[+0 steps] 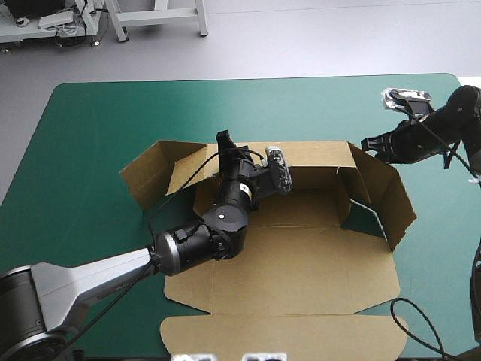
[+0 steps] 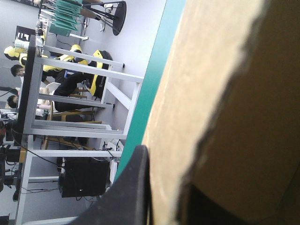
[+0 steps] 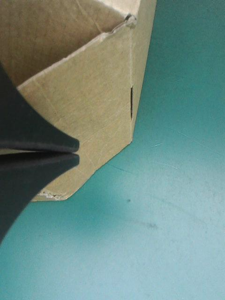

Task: Fold the box

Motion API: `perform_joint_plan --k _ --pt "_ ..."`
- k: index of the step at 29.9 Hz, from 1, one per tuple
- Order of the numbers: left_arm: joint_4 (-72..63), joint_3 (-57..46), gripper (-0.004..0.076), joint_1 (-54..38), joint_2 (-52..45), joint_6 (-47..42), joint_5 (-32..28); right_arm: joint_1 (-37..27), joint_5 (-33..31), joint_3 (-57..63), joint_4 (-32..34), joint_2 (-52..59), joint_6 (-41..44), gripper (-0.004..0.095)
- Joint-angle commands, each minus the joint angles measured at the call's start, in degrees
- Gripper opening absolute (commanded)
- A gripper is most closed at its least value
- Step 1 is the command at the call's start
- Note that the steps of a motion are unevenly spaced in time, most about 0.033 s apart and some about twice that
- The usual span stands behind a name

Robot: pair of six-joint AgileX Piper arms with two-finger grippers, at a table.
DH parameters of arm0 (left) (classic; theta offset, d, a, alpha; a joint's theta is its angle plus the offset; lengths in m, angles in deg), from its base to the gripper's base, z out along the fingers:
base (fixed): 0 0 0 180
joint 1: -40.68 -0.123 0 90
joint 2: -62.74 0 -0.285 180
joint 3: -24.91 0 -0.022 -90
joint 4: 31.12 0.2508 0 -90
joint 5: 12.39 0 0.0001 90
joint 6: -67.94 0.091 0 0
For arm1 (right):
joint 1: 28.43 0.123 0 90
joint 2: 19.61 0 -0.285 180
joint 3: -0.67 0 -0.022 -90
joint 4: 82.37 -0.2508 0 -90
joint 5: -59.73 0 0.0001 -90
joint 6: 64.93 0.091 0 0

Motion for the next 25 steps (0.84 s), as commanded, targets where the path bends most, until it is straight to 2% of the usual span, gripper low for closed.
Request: perform_joint_plan --k 1,17,25 --pt "4.6 1.46 -0.0009 0.2 -3.75 -4.58 1.65 -0.08 -0.74 -1.21 -1.21 2.58 -1.11 -0.0017" --pt "4.95 1.46 -0.0009 0.2 -4.82 -4.49 1.15 -0.08 -0.63 -1.21 -3.53 2.58 -2.05 -0.0018" --pt "0.44 1.46 -0.0009 0.2 -2.4 2.39 -0.4 -0.08 -0.63 2.57 -9.0 2.7 -5.62 -0.0018"
